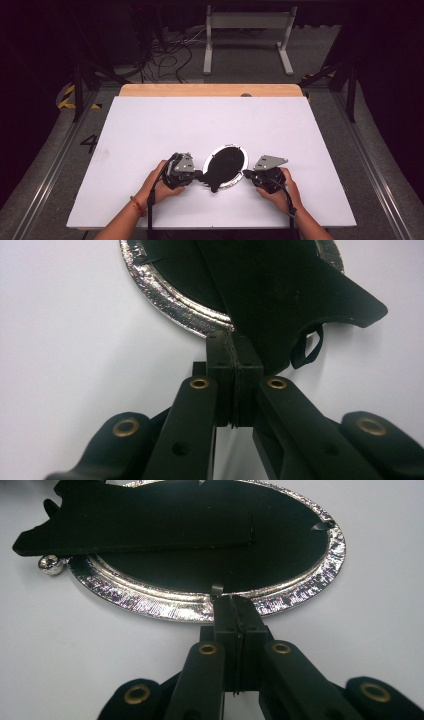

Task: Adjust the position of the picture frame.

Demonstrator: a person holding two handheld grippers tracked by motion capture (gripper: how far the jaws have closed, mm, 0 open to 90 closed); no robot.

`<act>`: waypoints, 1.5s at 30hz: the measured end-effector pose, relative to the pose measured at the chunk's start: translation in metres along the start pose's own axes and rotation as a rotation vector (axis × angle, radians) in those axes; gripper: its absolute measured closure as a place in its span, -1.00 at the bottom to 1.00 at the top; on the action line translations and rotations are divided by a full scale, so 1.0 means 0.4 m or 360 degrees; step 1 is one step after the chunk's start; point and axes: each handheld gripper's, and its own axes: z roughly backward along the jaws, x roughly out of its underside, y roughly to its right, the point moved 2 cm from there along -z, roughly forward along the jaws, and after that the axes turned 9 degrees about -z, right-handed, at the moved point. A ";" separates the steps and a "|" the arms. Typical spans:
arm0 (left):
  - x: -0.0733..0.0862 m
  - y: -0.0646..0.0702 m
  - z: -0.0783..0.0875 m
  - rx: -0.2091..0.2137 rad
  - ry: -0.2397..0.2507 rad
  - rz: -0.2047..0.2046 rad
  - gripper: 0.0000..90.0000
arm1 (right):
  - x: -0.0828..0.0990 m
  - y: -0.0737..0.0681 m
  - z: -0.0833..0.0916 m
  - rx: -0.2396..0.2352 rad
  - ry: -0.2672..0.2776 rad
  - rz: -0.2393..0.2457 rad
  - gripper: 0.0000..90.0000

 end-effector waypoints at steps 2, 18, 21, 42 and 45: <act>0.000 0.001 0.000 0.0000 0.0006 0.0000 1.00 | 0.002 0.002 -0.001 -0.0010 0.0012 -0.0015 1.00; -0.004 0.019 -0.007 0.0028 0.0050 0.0006 1.00 | -0.003 0.008 -0.008 0.0027 0.0032 -0.0012 1.00; -0.005 0.024 -0.006 0.0033 0.0051 0.0004 1.00 | -0.006 0.011 -0.010 0.0035 0.0025 -0.0005 1.00; -0.008 0.027 -0.008 0.0059 0.0059 -0.0003 1.00 | -0.047 0.055 -0.043 0.0153 0.0018 -0.0069 1.00; -0.011 0.029 -0.007 0.0047 0.0032 -0.0027 0.99 | -0.041 0.052 -0.039 0.0122 0.0020 -0.0076 1.00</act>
